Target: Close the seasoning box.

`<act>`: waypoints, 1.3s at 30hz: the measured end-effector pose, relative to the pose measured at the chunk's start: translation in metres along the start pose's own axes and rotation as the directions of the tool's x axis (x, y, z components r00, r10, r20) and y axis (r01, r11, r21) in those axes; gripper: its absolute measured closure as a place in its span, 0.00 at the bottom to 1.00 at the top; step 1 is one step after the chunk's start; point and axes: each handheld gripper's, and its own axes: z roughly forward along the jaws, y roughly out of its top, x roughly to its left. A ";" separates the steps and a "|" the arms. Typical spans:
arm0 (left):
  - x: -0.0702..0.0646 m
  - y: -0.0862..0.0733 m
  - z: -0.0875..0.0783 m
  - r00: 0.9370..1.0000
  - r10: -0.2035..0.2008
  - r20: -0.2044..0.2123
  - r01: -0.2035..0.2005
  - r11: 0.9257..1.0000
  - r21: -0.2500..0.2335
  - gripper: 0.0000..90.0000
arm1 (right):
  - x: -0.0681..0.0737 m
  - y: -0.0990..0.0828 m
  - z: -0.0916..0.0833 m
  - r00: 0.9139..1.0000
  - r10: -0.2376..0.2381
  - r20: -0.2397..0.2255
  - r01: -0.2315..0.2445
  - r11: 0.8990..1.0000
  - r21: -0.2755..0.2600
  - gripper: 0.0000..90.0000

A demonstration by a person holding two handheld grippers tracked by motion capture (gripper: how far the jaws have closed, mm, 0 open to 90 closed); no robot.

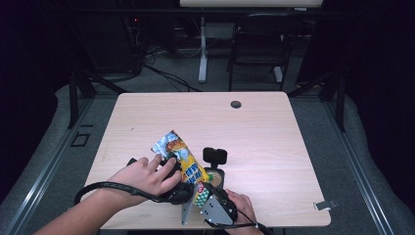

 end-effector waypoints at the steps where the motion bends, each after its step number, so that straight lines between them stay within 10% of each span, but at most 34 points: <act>1: -0.003 -0.001 0.002 1.000 -0.020 -0.009 0.020 1.000 -0.016 0.89 | 0.000 0.000 0.000 1.000 -0.001 0.002 0.001 1.000 0.002 0.96; 15: -0.018 -0.007 0.014 0.991 -0.125 0.053 0.128 0.991 -0.048 0.89 | 0.000 -0.001 0.002 1.000 -0.007 -0.001 0.007 1.000 0.010 0.96; 39: -0.029 -0.008 0.027 0.978 -0.171 0.115 0.181 0.980 -0.079 0.90 | -0.002 -0.003 -0.002 1.000 -0.017 -0.002 0.017 1.000 0.023 0.94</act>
